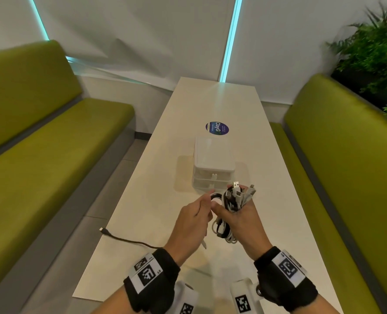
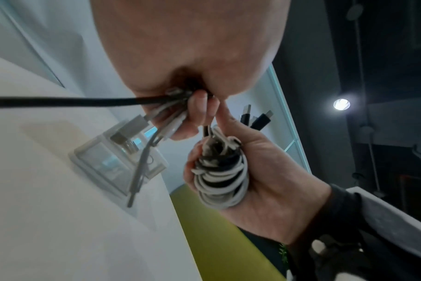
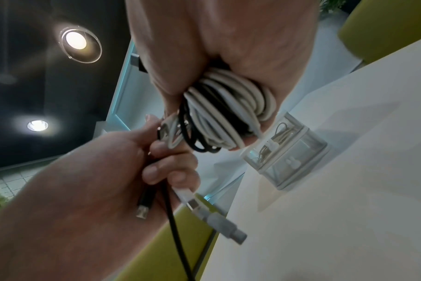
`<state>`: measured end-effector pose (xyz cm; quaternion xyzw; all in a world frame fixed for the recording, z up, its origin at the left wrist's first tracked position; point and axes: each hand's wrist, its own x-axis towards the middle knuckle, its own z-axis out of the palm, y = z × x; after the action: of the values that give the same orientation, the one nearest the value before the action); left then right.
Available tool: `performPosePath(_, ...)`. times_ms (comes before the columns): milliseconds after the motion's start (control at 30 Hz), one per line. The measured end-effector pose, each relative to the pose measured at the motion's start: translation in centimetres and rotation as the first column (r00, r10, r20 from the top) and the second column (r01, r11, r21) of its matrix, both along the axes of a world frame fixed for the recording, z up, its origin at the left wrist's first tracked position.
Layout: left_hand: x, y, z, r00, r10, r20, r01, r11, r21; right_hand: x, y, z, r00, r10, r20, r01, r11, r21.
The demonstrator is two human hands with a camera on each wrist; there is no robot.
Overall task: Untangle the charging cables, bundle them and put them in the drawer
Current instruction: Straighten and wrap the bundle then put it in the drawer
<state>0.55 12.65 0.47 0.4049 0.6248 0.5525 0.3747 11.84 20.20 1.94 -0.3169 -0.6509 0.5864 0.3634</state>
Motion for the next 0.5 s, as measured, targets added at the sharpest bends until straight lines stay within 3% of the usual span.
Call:
performPosePath(67,0.2,-0.1,-0.1,0.999,-0.034,0.013,0.035,0.999,-0.017,-0.1,0.0,0.1,1.000,0.021,0.009,-0.021,1.000,0.015)
performPosePath(267,-0.2,0.6,0.7,0.970,-0.166,-0.178,0.162,0.986,-0.040,-0.7,0.1,1.2,1.000,-0.001,-0.007,0.001,1.000,-0.012)
performPosePath(400,-0.5,0.4,1.8,0.960,-0.216,-0.181,0.214,0.976,-0.028,-1.0,0.6,1.1,1.000,-0.018,0.011,0.018,0.999,-0.033)
performPosePath(500,-0.5,0.7,2.0,0.963,-0.222,-0.152,0.224,0.974,-0.004,-1.4,0.4,1.3,0.998,0.004,-0.060,-0.012,0.992,-0.128)
